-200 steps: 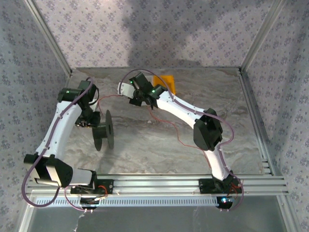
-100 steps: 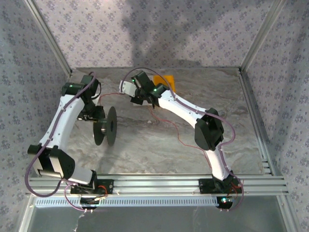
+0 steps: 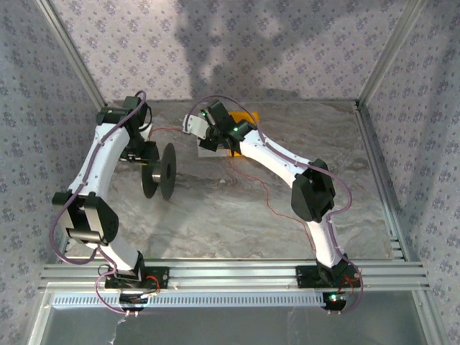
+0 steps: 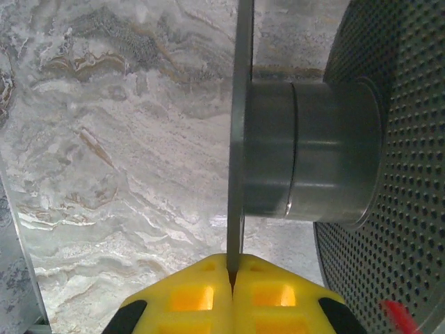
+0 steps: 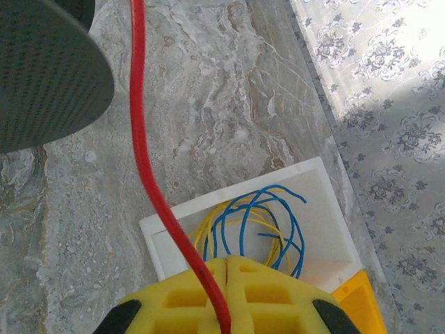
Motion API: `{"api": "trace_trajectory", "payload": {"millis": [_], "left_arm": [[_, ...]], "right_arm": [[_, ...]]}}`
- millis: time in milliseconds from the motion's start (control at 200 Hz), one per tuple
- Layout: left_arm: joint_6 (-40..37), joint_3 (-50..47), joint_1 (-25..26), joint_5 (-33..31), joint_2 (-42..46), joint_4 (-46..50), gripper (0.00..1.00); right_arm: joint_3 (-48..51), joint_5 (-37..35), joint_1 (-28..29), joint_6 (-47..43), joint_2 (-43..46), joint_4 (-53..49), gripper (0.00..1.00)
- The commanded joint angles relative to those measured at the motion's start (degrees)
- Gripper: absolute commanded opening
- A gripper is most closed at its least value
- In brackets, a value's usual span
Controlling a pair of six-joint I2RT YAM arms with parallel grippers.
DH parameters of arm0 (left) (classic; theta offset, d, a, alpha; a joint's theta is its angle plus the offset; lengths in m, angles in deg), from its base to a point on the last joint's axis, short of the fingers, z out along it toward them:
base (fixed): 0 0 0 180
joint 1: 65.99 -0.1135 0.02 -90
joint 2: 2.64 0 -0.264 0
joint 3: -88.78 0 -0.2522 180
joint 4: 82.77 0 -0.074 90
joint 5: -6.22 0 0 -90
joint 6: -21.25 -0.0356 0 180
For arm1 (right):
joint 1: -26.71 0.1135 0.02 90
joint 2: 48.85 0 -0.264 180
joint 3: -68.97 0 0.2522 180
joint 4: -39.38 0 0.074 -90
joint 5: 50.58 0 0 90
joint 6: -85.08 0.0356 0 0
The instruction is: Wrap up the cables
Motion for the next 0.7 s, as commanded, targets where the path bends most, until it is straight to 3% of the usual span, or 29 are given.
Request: {"api": "trace_trajectory", "payload": {"millis": [0,365,695], "left_arm": [[-1.26,1.80,-0.27,0.09,-1.19,-1.92,0.00],[-2.93,7.98,-0.97,-0.03,-0.66,2.20,0.19],[-2.43,3.10,-1.92,0.11,1.52,0.84,0.19]], "right_arm": [[-1.71,1.48,0.37,1.18,0.30,-1.21,0.00],[-0.27,1.56,0.64,2.02,-0.37,-0.97,0.00],[0.57,1.82,0.98,2.48,-0.36,-0.68,0.00]]}}
